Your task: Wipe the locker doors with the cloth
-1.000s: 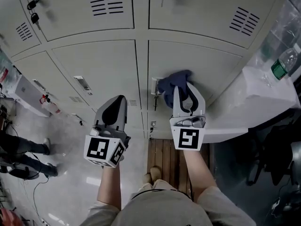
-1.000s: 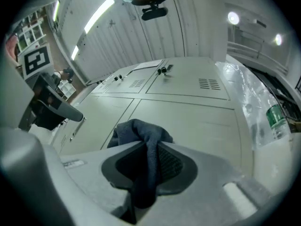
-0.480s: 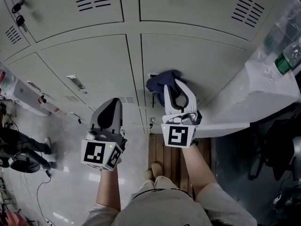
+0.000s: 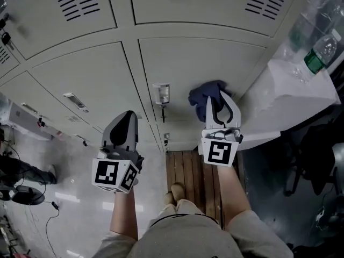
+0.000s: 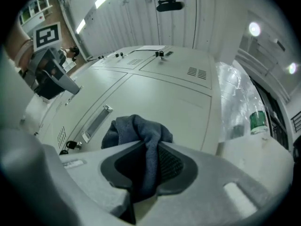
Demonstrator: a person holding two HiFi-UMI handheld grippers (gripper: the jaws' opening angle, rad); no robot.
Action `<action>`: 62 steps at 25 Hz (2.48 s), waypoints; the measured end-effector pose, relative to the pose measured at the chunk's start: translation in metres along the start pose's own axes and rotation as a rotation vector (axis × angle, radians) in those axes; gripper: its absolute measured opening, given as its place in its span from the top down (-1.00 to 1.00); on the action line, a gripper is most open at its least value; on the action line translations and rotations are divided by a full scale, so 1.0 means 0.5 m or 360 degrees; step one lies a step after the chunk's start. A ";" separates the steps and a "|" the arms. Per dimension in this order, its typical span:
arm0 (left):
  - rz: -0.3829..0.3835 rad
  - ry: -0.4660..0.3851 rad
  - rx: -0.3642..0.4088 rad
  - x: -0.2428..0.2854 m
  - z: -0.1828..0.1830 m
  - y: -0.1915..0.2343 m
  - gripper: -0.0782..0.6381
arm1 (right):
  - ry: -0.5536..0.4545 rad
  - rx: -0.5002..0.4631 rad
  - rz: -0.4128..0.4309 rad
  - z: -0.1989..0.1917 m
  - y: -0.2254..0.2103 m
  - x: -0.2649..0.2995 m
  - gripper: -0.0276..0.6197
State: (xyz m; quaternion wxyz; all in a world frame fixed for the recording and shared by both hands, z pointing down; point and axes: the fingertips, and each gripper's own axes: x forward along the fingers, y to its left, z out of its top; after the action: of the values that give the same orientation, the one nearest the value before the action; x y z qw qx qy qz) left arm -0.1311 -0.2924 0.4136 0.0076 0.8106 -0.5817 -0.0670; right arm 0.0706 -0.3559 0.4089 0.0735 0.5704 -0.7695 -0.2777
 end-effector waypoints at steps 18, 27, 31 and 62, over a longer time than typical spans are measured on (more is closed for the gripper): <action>-0.0104 0.0008 -0.0027 0.021 -0.022 -0.056 0.79 | 0.0111 0.0178 -0.0214 -0.094 -0.132 -0.042 0.71; -0.0014 0.0046 -0.0040 -0.015 -0.038 -0.020 0.79 | 0.0068 0.0216 0.0154 -0.069 0.072 -0.038 0.73; 0.0035 0.0058 -0.0037 -0.036 -0.051 0.006 0.79 | 0.0067 0.0330 0.0283 -0.081 0.169 -0.035 0.73; 0.0060 0.0146 -0.0079 -0.047 -0.100 0.010 0.79 | 0.0385 0.0285 0.0191 -0.245 0.142 -0.038 0.68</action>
State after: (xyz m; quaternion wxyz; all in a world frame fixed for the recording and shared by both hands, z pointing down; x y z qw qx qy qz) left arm -0.1373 -0.2751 0.4657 0.0558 0.8013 -0.5940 -0.0440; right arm 0.0703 -0.3669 0.5512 0.1311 0.5569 -0.8094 -0.1324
